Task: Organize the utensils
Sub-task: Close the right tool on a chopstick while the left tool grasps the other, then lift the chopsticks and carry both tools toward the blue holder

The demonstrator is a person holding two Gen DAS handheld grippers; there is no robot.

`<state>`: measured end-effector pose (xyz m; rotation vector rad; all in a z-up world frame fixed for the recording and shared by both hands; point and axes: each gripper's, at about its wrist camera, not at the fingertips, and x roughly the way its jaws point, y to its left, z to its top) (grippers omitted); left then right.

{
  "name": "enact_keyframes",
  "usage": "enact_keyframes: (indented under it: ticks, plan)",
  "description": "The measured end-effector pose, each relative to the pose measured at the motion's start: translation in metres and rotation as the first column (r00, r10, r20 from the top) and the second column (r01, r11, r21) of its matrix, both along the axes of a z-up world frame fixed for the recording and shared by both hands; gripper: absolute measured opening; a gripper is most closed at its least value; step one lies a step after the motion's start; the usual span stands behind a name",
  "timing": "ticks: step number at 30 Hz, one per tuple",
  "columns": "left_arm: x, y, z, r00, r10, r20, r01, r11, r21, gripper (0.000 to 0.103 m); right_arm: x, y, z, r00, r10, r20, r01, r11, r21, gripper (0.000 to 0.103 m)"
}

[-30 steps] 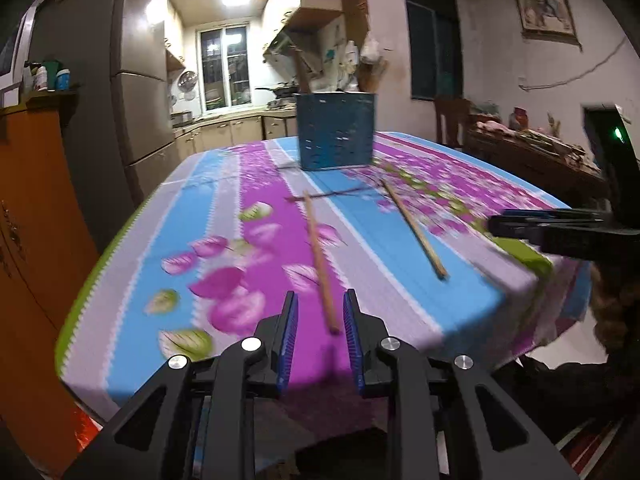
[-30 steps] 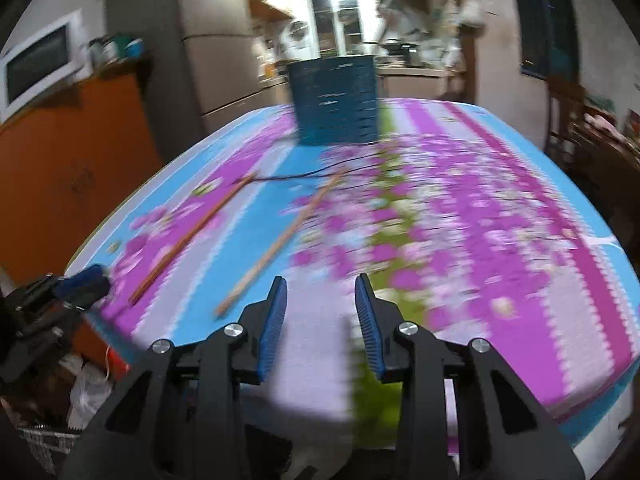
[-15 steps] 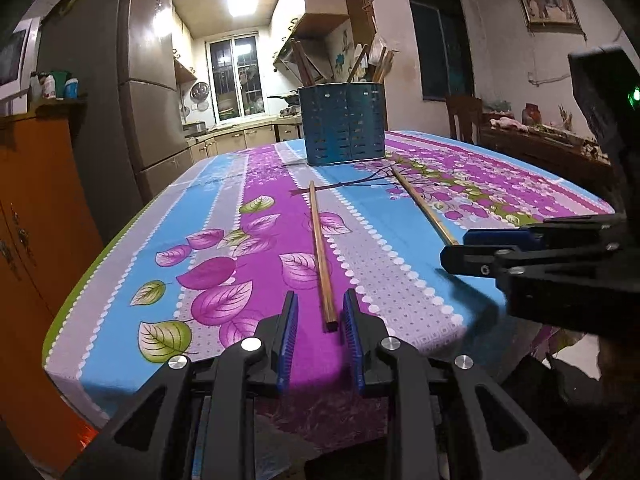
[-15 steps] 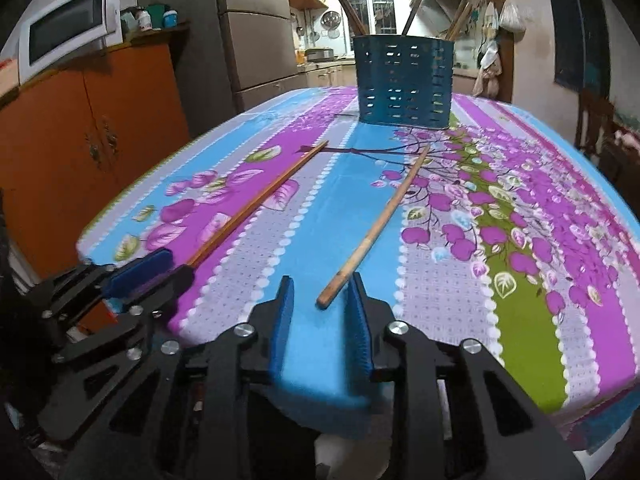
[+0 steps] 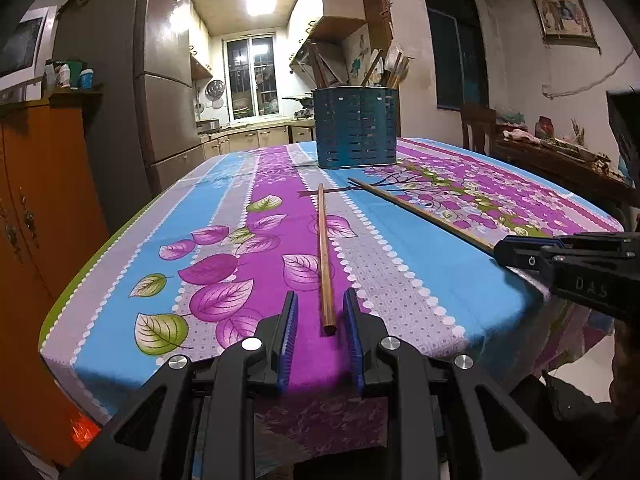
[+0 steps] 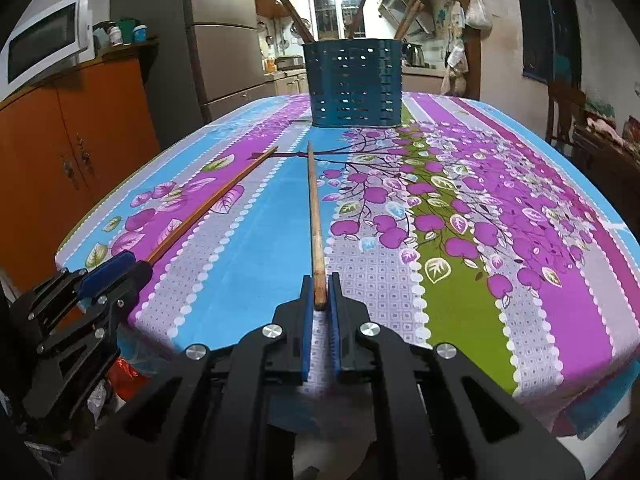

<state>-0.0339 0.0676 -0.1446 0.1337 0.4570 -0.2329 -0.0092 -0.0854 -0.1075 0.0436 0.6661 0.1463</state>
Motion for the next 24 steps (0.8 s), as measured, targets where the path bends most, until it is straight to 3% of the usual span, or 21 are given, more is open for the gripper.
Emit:
enact_keyframes:
  ticks: [9, 17, 24]
  plan:
    - [-0.002, -0.006, -0.003, 1.000, 0.013, 0.022, -0.012, 1.000, -0.016, 0.008, -0.004, -0.005, -0.003, 0.999, 0.027, 0.036, -0.028, 0.999, 0.024, 0.005]
    - [0.001, -0.004, 0.004, 1.000, 0.016, 0.002, -0.016, 0.999, -0.029, 0.007, -0.006, -0.012, 0.005, 0.998, 0.032, 0.060, -0.036, 0.998, 0.060, 0.005]
    - [0.002, 0.001, 0.033, 0.999, 0.033, 0.025, -0.032, 0.999, -0.038, 0.007, -0.015, -0.021, 0.036, 0.982, 0.024, 0.188, -0.023, 1.000, -0.007, 0.005]
